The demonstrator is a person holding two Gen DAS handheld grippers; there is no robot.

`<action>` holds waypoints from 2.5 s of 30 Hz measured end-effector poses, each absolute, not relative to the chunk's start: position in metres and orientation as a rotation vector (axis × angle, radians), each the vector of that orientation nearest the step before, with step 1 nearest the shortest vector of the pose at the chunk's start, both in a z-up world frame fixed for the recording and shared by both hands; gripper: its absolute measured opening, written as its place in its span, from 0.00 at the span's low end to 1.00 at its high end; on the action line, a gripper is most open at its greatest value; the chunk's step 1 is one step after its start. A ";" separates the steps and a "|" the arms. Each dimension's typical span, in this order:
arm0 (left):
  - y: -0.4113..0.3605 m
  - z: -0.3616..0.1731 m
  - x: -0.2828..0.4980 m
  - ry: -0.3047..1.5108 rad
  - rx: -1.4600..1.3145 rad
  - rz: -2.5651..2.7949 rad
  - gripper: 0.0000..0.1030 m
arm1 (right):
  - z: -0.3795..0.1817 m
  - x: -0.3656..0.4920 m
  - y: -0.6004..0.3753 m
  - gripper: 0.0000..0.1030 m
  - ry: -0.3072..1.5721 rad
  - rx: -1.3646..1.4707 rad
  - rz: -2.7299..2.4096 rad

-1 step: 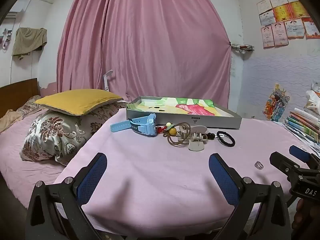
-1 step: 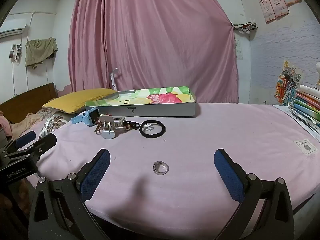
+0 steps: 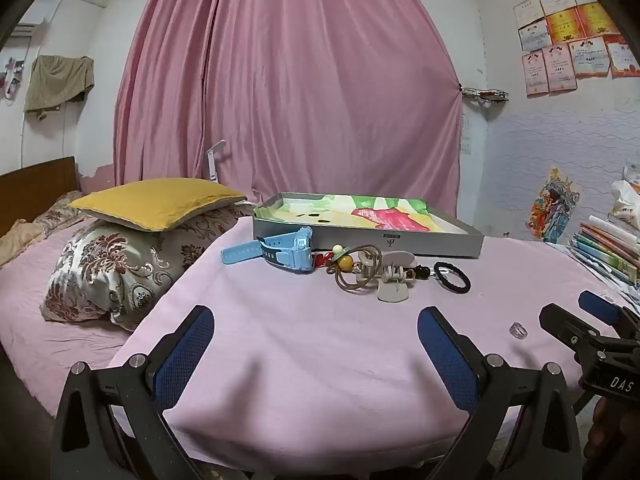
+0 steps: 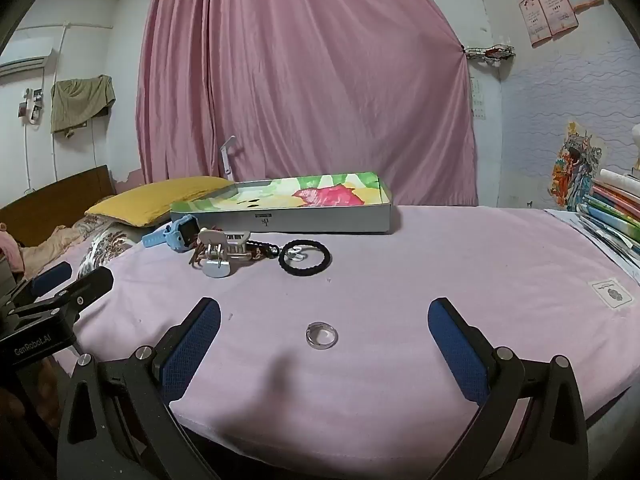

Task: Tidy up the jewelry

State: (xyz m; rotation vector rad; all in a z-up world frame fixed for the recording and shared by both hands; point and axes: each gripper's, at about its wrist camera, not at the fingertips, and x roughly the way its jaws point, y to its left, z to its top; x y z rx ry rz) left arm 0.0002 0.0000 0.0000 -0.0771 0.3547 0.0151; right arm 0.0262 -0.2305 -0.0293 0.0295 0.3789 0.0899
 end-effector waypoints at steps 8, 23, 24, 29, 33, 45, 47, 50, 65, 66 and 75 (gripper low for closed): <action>0.001 0.000 0.000 0.355 -0.077 0.015 0.99 | -0.027 0.021 -0.228 0.99 0.371 0.031 0.090; -0.003 -0.001 0.004 0.353 -0.070 0.008 0.99 | -0.030 0.026 -0.228 0.99 0.384 0.035 0.094; -0.003 -0.001 0.004 0.354 -0.069 0.008 0.99 | -0.029 0.026 -0.228 0.99 0.384 0.035 0.094; -0.004 0.001 -0.002 0.353 -0.065 0.003 0.99 | -0.028 0.025 -0.228 0.99 0.383 0.035 0.095; -0.004 0.001 -0.003 0.352 -0.062 0.003 0.99 | -0.027 0.024 -0.228 0.99 0.382 0.036 0.096; -0.005 0.002 -0.003 0.352 -0.062 0.003 0.99 | -0.029 0.022 -0.227 0.99 0.377 0.032 0.100; -0.005 0.002 -0.003 0.352 -0.062 0.004 0.99 | -0.029 0.022 -0.227 0.99 0.378 0.032 0.101; -0.005 0.002 -0.003 0.352 -0.062 0.004 0.99 | -0.028 0.022 -0.227 0.99 0.379 0.032 0.100; -0.005 0.002 -0.004 0.349 -0.061 0.005 0.99 | -0.029 0.022 -0.226 0.99 0.377 0.032 0.099; -0.005 0.002 -0.004 0.350 -0.061 0.005 0.99 | -0.029 0.022 -0.226 0.99 0.378 0.032 0.100; -0.005 0.002 -0.004 0.349 -0.061 0.005 0.99 | -0.029 0.022 -0.226 0.99 0.378 0.031 0.099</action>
